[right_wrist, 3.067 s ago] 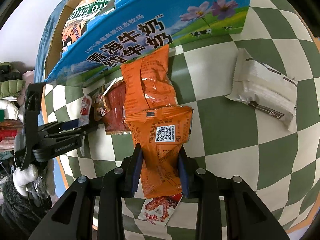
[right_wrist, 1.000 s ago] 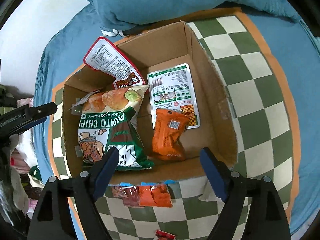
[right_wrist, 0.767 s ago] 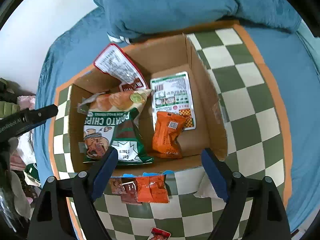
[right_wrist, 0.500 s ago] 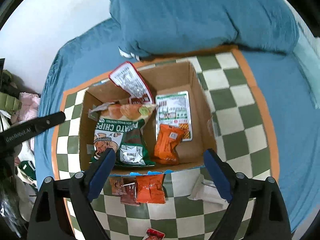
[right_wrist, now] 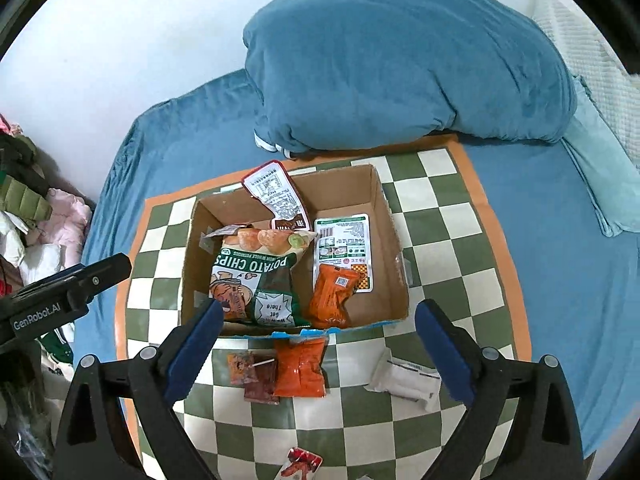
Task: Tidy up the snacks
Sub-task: 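Open both tools to drop the packets into the box, then withdraw, then grasp the red-white spicy strip packet with the left tool while the right tool grasps the white packet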
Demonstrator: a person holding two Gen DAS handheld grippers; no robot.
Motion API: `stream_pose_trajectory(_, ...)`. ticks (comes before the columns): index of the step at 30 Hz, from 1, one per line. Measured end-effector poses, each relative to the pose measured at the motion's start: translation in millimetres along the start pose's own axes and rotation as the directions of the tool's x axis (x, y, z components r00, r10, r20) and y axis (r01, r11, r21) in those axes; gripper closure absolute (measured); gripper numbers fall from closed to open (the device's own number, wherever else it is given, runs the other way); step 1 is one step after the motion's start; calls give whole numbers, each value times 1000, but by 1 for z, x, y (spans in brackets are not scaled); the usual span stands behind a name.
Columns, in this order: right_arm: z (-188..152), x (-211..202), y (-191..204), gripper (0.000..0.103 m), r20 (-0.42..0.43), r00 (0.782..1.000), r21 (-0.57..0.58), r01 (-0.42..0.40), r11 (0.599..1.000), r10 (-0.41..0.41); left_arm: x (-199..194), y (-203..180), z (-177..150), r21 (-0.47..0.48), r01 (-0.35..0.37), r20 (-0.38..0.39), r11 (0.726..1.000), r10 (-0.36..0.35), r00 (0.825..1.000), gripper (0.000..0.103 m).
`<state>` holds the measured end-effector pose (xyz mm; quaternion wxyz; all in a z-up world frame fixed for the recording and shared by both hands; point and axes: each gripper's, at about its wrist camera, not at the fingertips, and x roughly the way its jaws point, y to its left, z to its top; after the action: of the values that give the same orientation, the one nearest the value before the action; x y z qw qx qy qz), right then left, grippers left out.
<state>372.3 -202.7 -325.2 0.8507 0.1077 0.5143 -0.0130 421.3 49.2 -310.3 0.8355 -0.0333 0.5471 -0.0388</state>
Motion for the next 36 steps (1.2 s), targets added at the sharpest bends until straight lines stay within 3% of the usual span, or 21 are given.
stream_pose_trajectory(6, -9, -31, -2, 4, 30, 999, 33, -46, 998, 45, -32, 0, -14, -17, -7, 48, 1000, 8, 999, 11)
stream_pose_trajectory(11, -26, -49, -18, 4, 52, 989, 78, -142, 987, 138, -35, 1, -40, -20, -56, 27, 998, 56, 998, 11)
stream_pose_trajectory(15, -56, -33, -36, 4, -21, 993, 106, -116, 988, 119, -8, 2, -76, -15, -87, -58, 996, 86, 995, 11)
stream_pose_trajectory(19, -102, 4, -67, 4, -165, 981, 165, -72, 984, 100, 41, 3, -129, 2, -95, -208, 995, 93, 974, 11)
stream_pose_trajectory(22, -142, 35, -92, 4, -271, 959, 193, -28, 981, 80, 80, -7, -169, 40, -64, -330, 997, 74, 941, 11)
stream_pose_trajectory(27, -177, 76, -119, 4, -384, 923, 136, 33, 990, 22, 143, -41, -239, 137, -10, -511, 991, 79, 856, 11)
stream_pose_trajectory(29, -181, 90, -126, 4, -411, 912, 82, 52, 995, -14, 157, -54, -259, 160, 16, -555, 987, 77, 828, 11)
stream_pose_trajectory(36, -161, 136, -132, 4, -462, 882, -87, 61, 994, -95, 199, -99, -298, 252, 63, -636, 966, 117, 762, 11)
